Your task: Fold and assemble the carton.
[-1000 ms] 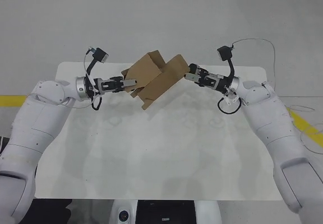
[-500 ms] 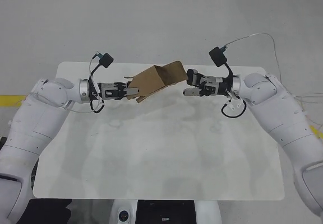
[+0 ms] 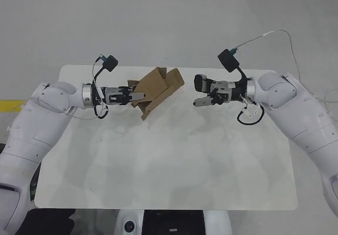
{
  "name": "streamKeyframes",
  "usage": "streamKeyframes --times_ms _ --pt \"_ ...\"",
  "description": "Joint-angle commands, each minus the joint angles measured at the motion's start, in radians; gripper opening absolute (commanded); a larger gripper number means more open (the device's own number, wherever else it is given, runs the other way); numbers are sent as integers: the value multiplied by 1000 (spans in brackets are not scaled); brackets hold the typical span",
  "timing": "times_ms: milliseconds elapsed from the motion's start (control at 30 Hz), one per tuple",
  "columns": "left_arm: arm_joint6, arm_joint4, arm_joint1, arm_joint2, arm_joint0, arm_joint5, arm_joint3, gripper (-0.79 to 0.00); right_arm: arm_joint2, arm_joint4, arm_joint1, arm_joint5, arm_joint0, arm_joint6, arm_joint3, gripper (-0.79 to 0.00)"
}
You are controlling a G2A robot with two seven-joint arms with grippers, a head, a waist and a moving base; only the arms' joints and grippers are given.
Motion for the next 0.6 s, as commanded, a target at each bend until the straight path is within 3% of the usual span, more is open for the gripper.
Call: streamKeyframes --times_ms 0,200,367,567 --pt "2 1 3 6 1 -2 -7 -785 -51 17 2 0 23 0 -12 0" --pt "4 3 6 15 3 -4 -20 -785 -103 47 2 0 53 0 -24 0" --pt "4 3 6 15 3 -4 -20 -785 -103 47 2 0 53 0 -24 -92" --pt "4 3 6 15 3 -4 -20 -785 -103 47 2 0 53 0 -24 -126"
